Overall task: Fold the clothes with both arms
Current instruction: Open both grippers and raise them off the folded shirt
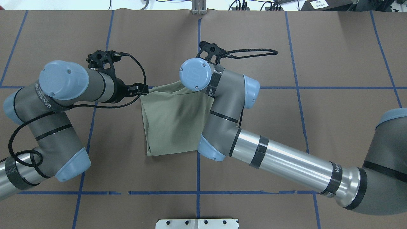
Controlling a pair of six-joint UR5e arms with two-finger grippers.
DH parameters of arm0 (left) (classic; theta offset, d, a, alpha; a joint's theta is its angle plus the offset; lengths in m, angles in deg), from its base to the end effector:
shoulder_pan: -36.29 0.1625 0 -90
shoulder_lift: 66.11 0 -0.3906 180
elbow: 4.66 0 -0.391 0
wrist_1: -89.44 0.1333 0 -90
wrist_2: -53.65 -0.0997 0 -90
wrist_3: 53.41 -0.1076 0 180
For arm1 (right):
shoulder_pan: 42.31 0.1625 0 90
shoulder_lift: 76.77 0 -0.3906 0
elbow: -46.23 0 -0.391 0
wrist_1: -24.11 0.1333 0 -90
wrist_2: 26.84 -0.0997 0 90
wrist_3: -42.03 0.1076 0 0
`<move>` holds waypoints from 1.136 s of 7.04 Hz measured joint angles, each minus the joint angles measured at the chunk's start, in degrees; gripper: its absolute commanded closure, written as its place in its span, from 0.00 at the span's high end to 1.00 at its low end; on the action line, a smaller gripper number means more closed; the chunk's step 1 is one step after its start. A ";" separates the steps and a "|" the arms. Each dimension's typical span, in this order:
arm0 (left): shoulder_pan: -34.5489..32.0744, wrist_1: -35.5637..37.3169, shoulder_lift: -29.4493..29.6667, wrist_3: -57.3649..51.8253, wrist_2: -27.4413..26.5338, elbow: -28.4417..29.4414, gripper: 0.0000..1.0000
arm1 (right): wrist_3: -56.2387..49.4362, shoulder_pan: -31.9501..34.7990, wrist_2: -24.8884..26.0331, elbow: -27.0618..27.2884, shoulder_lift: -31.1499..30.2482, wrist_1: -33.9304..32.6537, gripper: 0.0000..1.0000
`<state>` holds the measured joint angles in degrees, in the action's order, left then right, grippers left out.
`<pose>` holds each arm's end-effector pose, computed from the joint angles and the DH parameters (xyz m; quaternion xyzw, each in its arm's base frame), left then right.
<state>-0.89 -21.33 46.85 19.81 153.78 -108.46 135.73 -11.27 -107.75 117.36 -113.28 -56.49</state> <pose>0.4157 -0.4589 0.2609 0.1485 0.4623 -0.1128 0.8669 -0.5919 -0.5316 0.1799 0.1597 -0.3456 0.3043 0.8732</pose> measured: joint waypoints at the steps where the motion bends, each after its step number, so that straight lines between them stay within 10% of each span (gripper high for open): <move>1: 0.00 -0.04 -0.04 0.05 -0.02 0.00 1.00 | 0.05 0.75 1.03 -1.81 0.10 -0.26 0.99; 5: 0.07 0.05 -0.43 -0.32 0.15 -0.50 1.00 | -4.77 0.69 3.17 -8.19 5.37 -0.29 1.00; 8: -1.07 6.62 -3.97 -6.93 3.03 -9.48 1.00 | -18.90 7.46 -13.12 -5.07 6.39 -5.18 1.00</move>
<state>-1.96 -14.70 42.88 12.88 156.82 -117.93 116.83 -3.81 -120.86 112.29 -106.88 -61.67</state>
